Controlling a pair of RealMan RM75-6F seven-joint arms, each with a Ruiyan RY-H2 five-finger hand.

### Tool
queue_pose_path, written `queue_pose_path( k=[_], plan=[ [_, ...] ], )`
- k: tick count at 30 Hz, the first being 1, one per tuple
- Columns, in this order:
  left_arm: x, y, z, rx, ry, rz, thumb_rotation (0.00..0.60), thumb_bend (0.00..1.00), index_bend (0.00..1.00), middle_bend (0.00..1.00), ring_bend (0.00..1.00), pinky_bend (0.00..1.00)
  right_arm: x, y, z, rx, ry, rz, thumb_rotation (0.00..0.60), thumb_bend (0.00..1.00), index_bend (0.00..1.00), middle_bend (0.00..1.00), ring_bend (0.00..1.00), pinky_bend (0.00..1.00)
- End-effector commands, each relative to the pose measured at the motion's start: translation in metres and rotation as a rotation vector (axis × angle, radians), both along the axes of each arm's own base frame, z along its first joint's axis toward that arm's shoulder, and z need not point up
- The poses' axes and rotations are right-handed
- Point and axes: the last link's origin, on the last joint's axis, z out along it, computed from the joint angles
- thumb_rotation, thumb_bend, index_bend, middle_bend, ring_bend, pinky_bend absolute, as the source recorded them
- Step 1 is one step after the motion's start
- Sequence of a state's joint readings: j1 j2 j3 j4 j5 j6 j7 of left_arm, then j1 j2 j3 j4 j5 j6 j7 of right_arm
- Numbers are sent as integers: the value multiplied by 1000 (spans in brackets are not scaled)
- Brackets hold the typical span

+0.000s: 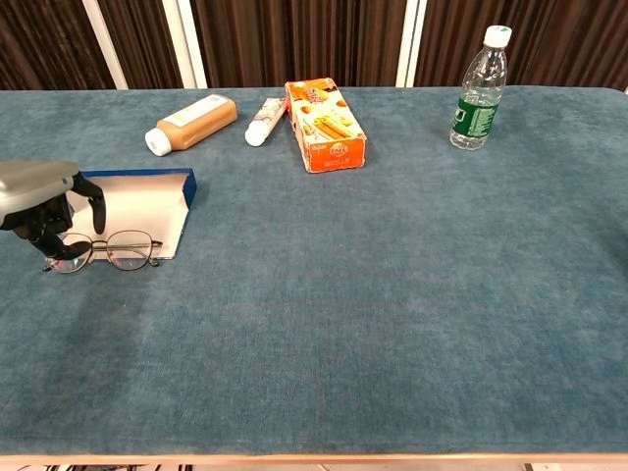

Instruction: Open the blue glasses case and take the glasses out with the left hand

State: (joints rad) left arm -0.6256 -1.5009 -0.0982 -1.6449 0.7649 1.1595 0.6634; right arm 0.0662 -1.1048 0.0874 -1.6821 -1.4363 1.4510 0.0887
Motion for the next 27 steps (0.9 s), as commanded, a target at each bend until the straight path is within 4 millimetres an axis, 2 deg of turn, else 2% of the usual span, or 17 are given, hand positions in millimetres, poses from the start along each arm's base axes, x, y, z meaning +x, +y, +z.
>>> queue_pose_path(
  k=[1, 27],
  plan=[
    [-1, 1, -2, -2, 3, 4, 600, 379, 471, 1000, 907, 987, 0, 0, 0, 0, 1, 0, 600, 255, 0, 0, 0, 229],
    [-1, 3, -14, -3, -27, 31, 600, 416, 523, 1000, 911, 995, 0, 1, 0, 2, 2, 2, 600, 266, 0, 0, 0, 229]
  ],
)
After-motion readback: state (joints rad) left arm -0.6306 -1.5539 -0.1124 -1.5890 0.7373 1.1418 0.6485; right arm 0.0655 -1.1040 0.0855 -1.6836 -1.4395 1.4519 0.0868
